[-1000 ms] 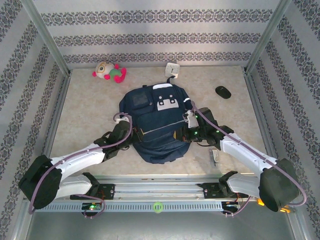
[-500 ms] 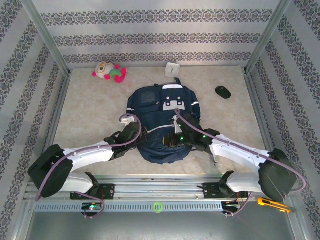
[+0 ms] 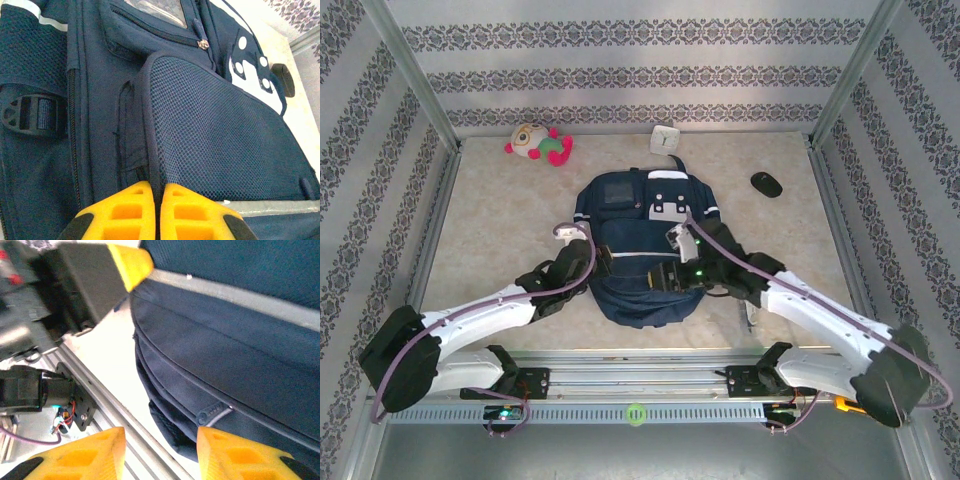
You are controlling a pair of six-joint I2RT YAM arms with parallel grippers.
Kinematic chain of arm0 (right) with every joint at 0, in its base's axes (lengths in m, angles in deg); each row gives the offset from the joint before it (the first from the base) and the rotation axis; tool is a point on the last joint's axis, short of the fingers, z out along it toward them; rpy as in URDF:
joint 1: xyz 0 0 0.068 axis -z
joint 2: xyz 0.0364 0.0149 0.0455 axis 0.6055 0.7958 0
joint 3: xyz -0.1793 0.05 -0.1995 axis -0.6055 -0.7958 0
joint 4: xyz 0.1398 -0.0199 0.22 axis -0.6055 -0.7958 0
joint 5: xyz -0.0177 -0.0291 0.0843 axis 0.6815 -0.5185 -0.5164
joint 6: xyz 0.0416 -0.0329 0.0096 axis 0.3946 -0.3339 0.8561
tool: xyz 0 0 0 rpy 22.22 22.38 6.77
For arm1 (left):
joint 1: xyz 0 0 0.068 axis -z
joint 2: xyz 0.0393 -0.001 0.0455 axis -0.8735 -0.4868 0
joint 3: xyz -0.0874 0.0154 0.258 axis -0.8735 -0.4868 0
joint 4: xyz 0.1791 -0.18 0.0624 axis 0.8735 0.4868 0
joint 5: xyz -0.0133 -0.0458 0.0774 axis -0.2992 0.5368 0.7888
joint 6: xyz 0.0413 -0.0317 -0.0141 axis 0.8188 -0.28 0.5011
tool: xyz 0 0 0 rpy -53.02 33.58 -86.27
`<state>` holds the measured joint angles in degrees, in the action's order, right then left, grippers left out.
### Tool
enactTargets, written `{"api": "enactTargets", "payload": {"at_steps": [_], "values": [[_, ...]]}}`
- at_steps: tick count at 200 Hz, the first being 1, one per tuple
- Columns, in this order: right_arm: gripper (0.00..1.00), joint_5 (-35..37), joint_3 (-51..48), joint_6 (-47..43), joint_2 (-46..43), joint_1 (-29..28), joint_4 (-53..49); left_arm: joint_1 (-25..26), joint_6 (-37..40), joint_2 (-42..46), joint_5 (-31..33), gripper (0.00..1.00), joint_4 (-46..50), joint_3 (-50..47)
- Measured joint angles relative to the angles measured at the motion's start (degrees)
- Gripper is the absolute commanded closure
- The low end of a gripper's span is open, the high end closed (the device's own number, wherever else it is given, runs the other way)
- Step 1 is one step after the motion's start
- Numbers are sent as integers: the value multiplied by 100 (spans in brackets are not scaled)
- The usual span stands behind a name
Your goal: Pack the student bag
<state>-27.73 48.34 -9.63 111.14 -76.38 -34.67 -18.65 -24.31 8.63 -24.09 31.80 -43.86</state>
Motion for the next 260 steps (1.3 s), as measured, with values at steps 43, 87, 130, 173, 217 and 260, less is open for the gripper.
{"api": "enactTargets", "payload": {"at_steps": [43,87,130,173,217,260], "values": [[55,144,273,-2330,-612,299,-435,-527,417,105,-520,100,339,160],[53,367,273,-5678,83,299,-304,-765,686,232,-748,100,520,216],[50,367,282,-7322,1143,302,-166,-841,787,227,-903,100,564,260],[73,546,291,-7812,1585,341,210,-872,811,175,-968,100,586,289],[100,562,291,-7814,1578,417,420,-964,898,122,-981,100,621,372],[100,210,291,-7095,1305,450,651,-1145,1213,9,-1008,98,728,590]]}}
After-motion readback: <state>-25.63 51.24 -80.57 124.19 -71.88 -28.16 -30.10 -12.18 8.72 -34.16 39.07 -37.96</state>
